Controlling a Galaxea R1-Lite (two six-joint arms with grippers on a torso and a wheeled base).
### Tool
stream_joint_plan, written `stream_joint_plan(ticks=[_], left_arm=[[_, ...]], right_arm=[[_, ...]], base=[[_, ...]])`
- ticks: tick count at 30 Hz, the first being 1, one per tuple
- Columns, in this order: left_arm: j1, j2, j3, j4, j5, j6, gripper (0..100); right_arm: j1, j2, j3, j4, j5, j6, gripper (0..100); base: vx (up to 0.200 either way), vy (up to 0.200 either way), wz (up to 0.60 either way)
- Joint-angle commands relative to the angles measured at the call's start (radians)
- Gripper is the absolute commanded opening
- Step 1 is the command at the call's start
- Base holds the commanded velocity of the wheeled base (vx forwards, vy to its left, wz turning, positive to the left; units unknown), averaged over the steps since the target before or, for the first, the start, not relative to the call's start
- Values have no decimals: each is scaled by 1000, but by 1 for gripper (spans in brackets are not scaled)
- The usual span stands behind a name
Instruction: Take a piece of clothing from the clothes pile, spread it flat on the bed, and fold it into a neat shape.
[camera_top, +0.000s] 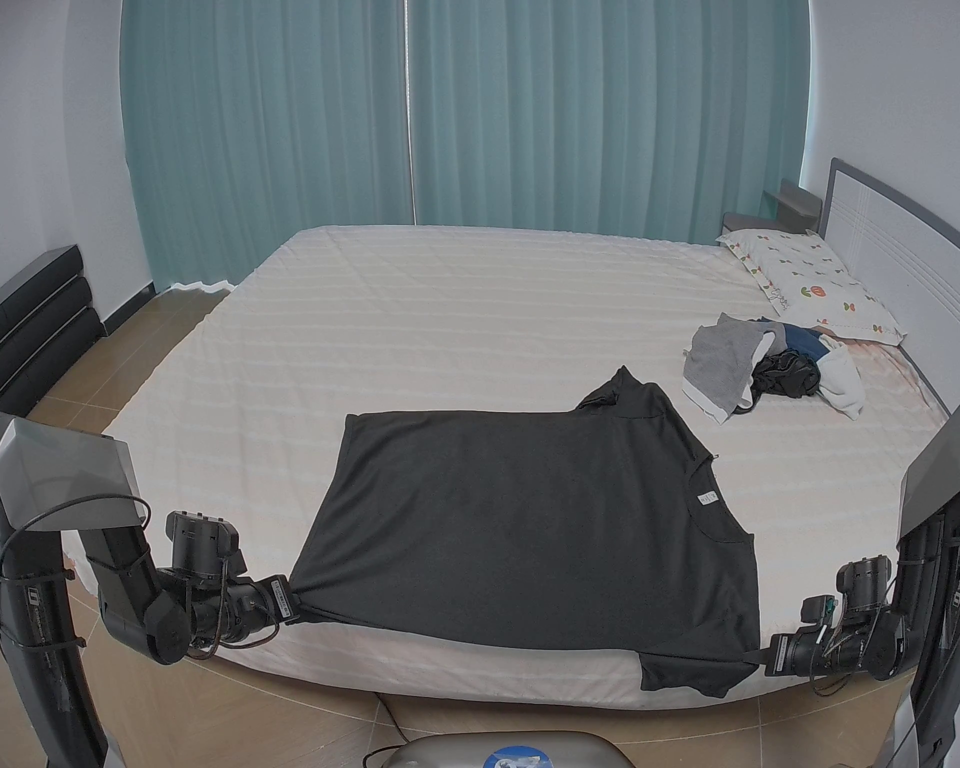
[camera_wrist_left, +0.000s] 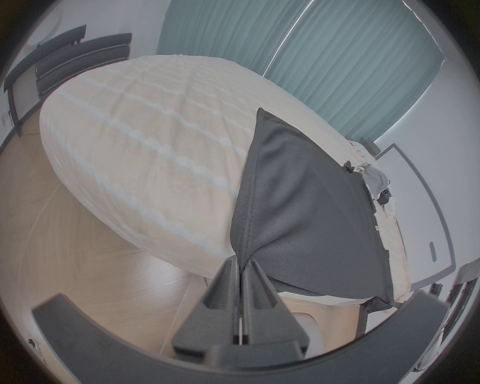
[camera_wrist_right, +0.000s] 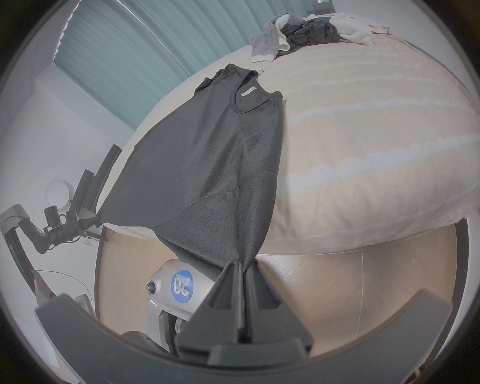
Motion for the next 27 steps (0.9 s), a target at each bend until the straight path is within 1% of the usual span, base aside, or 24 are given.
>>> stream_joint_plan(ticks=[1, 4, 7, 10, 12, 18, 19, 21, 22, 23, 26, 27], left_arm=[[5, -2, 2, 25, 50, 42, 0], [8, -8, 5, 28, 56, 51, 0], [8, -9, 16, 31, 56, 65, 0], [9, -11, 43, 31, 61, 127, 0], [9, -11, 57, 29, 65, 158, 0], [8, -11, 71, 31, 99, 175, 0], [8, -12, 83, 31, 99, 196, 0], [8, -12, 85, 31, 99, 200, 0], [9, -14, 120, 31, 99, 261, 0], [9, -19, 131, 31, 98, 278, 0], [9, -23, 138, 32, 99, 290, 0], [8, -31, 138, 34, 98, 290, 0]], right_arm=[[1, -36, 18, 56, 3, -43, 0], [1, -36, 18, 93, 17, -97, 0], [1, -39, 18, 104, 20, -103, 0], [1, -56, 18, 140, 21, -108, 0], [3, -75, 18, 173, 29, -128, 0], [1, -105, 18, 245, 40, -183, 0], [1, -107, 18, 248, 40, -188, 0], [1, -107, 18, 248, 40, -188, 0], [-2, -112, 18, 242, 40, -189, 0], [-2, -119, 18, 243, 41, -188, 0], [-6, -138, 18, 246, 46, -186, 0], [-6, -159, 18, 248, 63, -183, 0]], base=[[0, 0, 0], [0, 0, 0], [0, 0, 0], [0, 0, 0], [0, 0, 0], [0, 0, 0], [0, 0, 0], [0, 0, 0], [0, 0, 0], [0, 0, 0], [0, 0, 0], [0, 0, 0]])
